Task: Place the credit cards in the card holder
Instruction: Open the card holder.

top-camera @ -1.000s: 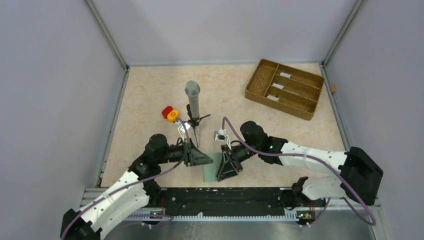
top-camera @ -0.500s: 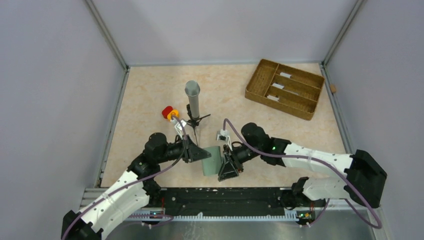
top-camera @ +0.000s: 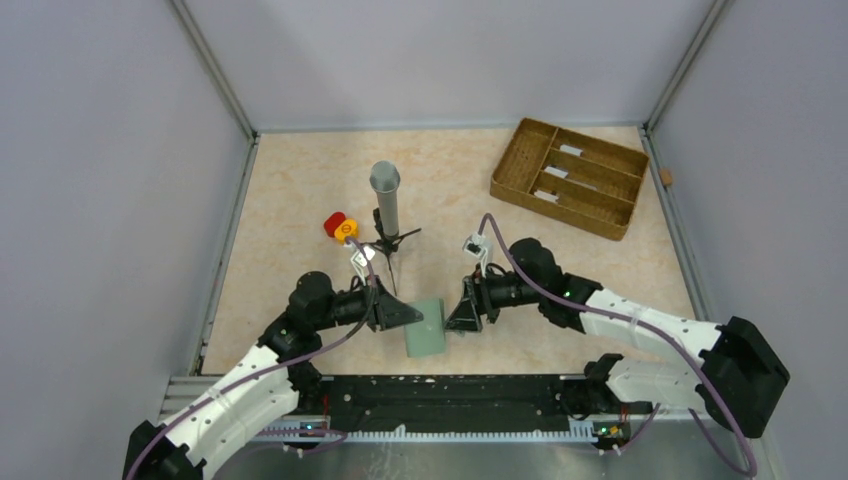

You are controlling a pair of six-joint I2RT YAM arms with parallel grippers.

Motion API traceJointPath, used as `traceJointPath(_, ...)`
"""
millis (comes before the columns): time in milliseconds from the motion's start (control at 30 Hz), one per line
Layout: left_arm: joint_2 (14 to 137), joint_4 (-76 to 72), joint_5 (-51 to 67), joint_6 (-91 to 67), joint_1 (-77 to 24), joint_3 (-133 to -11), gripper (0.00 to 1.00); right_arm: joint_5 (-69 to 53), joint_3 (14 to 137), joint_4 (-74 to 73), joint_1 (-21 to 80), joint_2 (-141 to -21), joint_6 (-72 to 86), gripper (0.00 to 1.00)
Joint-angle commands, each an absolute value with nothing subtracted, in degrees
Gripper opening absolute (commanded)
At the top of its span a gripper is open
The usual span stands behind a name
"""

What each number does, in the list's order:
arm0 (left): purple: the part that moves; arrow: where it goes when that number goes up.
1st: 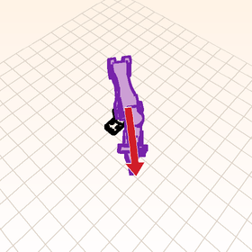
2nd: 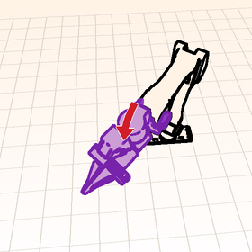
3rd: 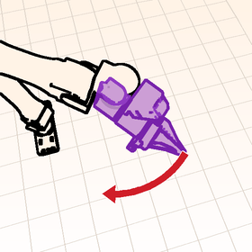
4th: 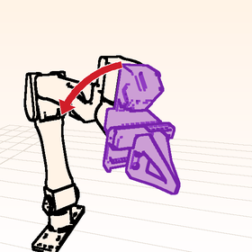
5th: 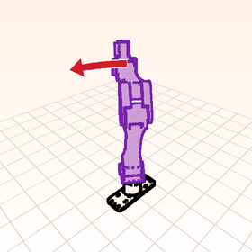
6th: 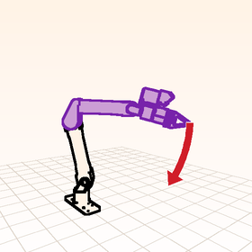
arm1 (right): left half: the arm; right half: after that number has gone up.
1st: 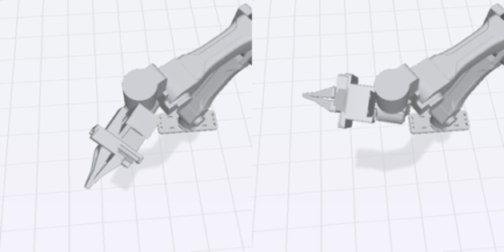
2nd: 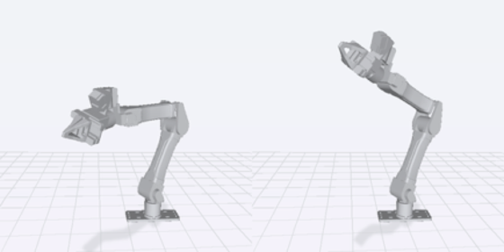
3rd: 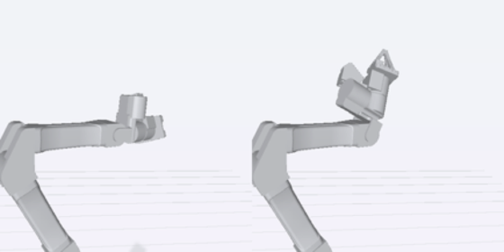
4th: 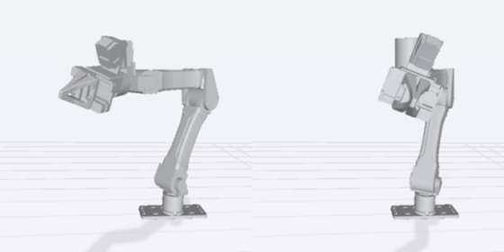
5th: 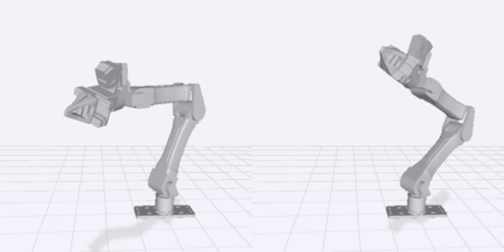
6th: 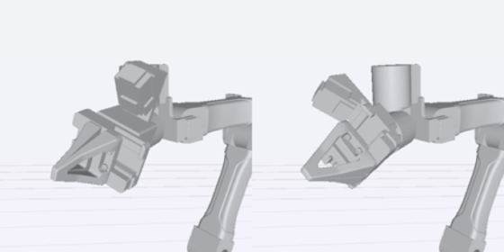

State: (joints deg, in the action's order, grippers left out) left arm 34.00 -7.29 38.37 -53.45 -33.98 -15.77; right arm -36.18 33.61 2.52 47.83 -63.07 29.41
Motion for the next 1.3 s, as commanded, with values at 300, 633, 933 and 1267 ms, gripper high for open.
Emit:
traceJointPath(300, 34.7, -15.8, 41.1, -53.9, -33.8, -14.1, 0.00, -38.9, 30.2, 10.1, 47.2, -66.3, 32.0, 0.25)
traceJointPath(633, 42.6, -1.1, 29.7, -46.4, -34.3, -14.0, 0.72, -36.7, 27.7, 5.8, 47.2, -65.7, 34.8, 0.00)
traceJointPath(933, 44.4, -7.9, 27.8, -49.7, -36.6, -10.6, 0.89, -37.7, 24.1, 10.4, 47.2, -68.4, 41.1, 0.00)
traceJointPath(1267, 51.4, -11.8, 22.7, -50.9, -41.1, -11.2, 0.77, -37.4, 22.4, 11.7, 47.2, -64.3, 42.1, 0.00)
